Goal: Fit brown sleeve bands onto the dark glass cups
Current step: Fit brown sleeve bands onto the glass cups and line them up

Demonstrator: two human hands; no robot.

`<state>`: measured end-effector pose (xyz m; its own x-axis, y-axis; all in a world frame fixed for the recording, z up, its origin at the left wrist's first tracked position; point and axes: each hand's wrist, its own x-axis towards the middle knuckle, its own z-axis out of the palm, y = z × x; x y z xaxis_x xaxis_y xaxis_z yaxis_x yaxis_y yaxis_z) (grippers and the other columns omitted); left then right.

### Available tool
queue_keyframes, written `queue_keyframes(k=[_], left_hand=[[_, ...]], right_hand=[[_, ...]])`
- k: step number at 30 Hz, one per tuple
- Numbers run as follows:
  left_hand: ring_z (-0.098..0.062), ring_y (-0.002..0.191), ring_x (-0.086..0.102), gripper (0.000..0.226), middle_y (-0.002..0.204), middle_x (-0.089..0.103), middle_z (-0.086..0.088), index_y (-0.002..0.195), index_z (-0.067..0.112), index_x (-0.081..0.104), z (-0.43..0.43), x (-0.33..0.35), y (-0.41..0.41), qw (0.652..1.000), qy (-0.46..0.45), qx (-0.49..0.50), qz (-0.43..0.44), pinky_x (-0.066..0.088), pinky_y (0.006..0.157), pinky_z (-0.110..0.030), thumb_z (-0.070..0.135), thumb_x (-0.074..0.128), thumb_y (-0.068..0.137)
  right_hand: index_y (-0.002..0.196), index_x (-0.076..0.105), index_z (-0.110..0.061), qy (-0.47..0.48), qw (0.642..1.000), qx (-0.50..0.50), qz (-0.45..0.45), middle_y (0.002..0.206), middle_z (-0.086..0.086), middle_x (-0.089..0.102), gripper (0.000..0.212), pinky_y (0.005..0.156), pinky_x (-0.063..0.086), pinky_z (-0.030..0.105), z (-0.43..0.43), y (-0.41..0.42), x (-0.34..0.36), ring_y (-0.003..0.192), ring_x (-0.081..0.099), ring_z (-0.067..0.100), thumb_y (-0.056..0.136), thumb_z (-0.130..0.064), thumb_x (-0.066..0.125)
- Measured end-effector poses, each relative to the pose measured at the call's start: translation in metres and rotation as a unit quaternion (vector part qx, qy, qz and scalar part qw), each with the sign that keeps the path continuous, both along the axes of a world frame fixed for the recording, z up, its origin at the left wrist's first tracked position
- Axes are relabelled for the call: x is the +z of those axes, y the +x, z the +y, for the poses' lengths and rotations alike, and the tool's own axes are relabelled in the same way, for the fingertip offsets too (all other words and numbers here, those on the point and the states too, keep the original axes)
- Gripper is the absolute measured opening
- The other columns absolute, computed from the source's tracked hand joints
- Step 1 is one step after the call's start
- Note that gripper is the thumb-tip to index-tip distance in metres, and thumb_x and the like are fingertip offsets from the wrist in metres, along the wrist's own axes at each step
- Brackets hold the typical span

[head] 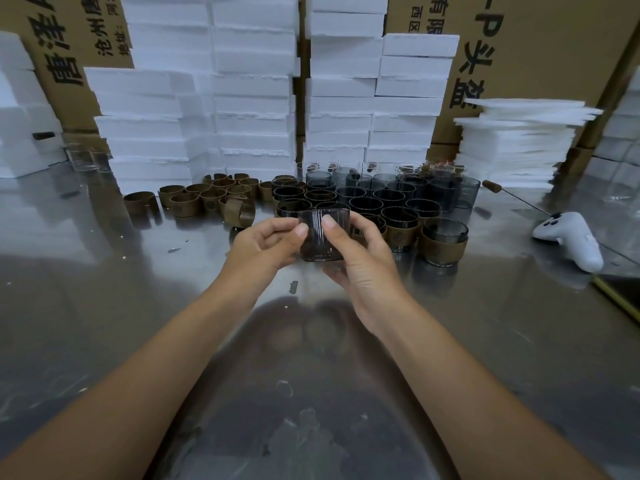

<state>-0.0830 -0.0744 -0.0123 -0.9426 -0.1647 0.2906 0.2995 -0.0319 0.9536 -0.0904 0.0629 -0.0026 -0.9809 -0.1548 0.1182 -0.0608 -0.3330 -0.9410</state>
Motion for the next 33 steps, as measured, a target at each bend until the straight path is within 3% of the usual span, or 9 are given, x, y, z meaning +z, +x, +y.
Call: queue_keyframes(k=[6, 11, 15, 18, 22, 25, 28, 33], left_hand=[[-0.021, 0.100, 0.068, 0.053, 0.107, 0.071, -0.010, 0.111, 0.011, 0.063, -0.001, -0.001, 0.000, 1.000, 0.002, -0.023, 0.000, 0.055, 0.086, -0.033, 0.035, 0.072, 0.065], [-0.013, 0.089, 0.070, 0.053, 0.097, 0.074, -0.003, 0.113, 0.008, 0.063, -0.004, 0.002, 0.000, 0.997, 0.059, -0.058, -0.005, 0.054, 0.072, -0.020, 0.035, 0.069, 0.067], [-0.013, 0.085, 0.070, 0.049, 0.094, 0.075, -0.002, 0.113, 0.013, 0.063, -0.006, 0.003, 0.000, 0.993, 0.085, -0.077, 0.000, 0.054, 0.071, -0.020, 0.038, 0.065, 0.071], [-0.014, 0.088, 0.071, 0.054, 0.093, 0.075, 0.003, 0.121, 0.022, 0.058, -0.005, 0.002, -0.001, 0.998, 0.034, -0.040, 0.024, 0.054, 0.071, -0.021, 0.044, 0.063, 0.072], [-0.003, 0.090, 0.069, 0.039, 0.093, 0.074, 0.016, 0.119, 0.033, 0.057, 0.000, 0.003, 0.002, 0.995, -0.056, -0.040, 0.073, 0.051, 0.068, -0.012, 0.044, 0.053, 0.082], [0.004, 0.089, 0.067, 0.035, 0.091, 0.072, 0.021, 0.112, 0.049, 0.052, 0.002, 0.003, 0.005, 0.987, -0.126, -0.057, 0.075, 0.048, 0.072, -0.008, 0.044, 0.064, 0.079], [-0.005, 0.088, 0.069, 0.049, 0.093, 0.074, 0.007, 0.111, 0.044, 0.054, 0.002, -0.002, 0.002, 0.985, -0.150, -0.045, 0.067, 0.050, 0.076, -0.015, 0.039, 0.075, 0.067], [-0.003, 0.082, 0.069, 0.045, 0.093, 0.074, 0.002, 0.108, 0.029, 0.061, 0.000, -0.002, 0.002, 0.993, -0.113, -0.025, 0.036, 0.052, 0.072, -0.017, 0.047, 0.065, 0.067]], right_hand=[[0.120, 0.056, -0.028, 0.014, 1.000, -0.007, 0.015, 0.103, 0.001, 0.073, 0.048, 0.087, 0.051, 0.034, 0.000, -0.001, -0.003, 0.096, 0.068, 0.014, 0.077, -0.029, 0.078], [0.110, 0.063, -0.035, 0.000, 1.000, 0.017, 0.021, 0.093, -0.008, 0.075, 0.031, 0.092, 0.049, 0.035, 0.003, -0.003, -0.001, 0.096, 0.069, 0.010, 0.080, -0.030, 0.073], [0.108, 0.065, -0.034, -0.034, 0.998, 0.045, -0.006, 0.108, -0.002, 0.072, 0.022, 0.094, 0.048, 0.033, 0.007, -0.004, 0.001, 0.097, 0.067, 0.017, 0.087, -0.028, 0.066], [0.109, 0.065, -0.033, -0.041, 0.998, 0.043, -0.014, 0.109, 0.001, 0.071, 0.021, 0.093, 0.050, 0.033, 0.008, -0.004, 0.001, 0.097, 0.067, 0.018, 0.088, -0.027, 0.065], [0.112, 0.064, -0.033, -0.036, 0.999, 0.018, -0.018, 0.110, 0.001, 0.071, 0.023, 0.090, 0.054, 0.034, 0.006, -0.006, -0.002, 0.100, 0.069, 0.022, 0.089, -0.030, 0.065], [0.118, 0.066, -0.027, -0.010, 1.000, 0.003, -0.028, 0.109, 0.002, 0.072, 0.029, 0.088, 0.055, 0.035, 0.006, -0.008, -0.003, 0.099, 0.070, 0.021, 0.091, -0.038, 0.061], [0.100, 0.070, -0.023, 0.003, 0.999, -0.002, -0.050, 0.095, 0.008, 0.075, 0.025, 0.084, 0.057, 0.036, 0.006, -0.012, -0.004, 0.088, 0.072, 0.020, 0.090, -0.044, 0.060], [0.091, 0.070, -0.026, 0.056, 0.998, 0.012, -0.019, 0.078, -0.002, 0.075, 0.035, 0.077, 0.053, 0.031, 0.004, -0.011, -0.006, 0.071, 0.072, 0.009, 0.090, -0.057, 0.052]])
